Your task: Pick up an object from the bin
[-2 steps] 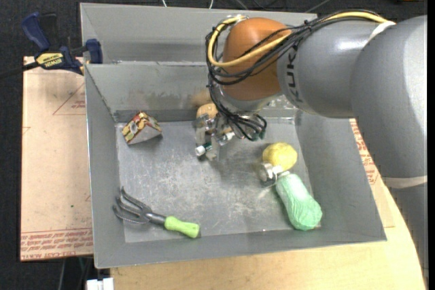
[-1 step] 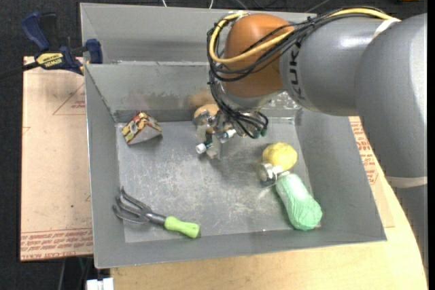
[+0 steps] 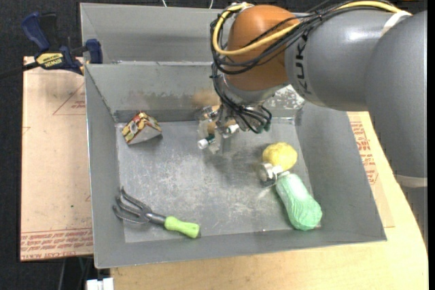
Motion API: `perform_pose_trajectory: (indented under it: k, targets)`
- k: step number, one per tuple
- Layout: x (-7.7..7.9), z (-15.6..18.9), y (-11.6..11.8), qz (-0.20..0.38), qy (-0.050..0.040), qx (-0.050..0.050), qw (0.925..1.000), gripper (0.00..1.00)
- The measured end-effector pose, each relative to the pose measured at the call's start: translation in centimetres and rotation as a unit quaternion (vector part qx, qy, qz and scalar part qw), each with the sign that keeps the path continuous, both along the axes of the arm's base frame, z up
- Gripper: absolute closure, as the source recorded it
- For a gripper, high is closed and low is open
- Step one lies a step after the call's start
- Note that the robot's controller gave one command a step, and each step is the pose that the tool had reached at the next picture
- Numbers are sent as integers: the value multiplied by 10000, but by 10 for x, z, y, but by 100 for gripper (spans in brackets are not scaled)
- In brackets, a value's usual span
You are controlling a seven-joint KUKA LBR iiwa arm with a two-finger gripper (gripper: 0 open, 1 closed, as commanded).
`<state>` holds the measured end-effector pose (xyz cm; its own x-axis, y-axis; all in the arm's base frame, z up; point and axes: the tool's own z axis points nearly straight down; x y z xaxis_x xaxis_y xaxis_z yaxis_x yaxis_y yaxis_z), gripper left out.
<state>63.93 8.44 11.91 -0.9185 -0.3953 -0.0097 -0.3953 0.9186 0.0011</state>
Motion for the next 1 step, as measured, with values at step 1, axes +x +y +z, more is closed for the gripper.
perform_pose_trajectory:
  k: [1]
  targets:
    - [1, 10, 0, -8, -24, 9, 10000, 100]
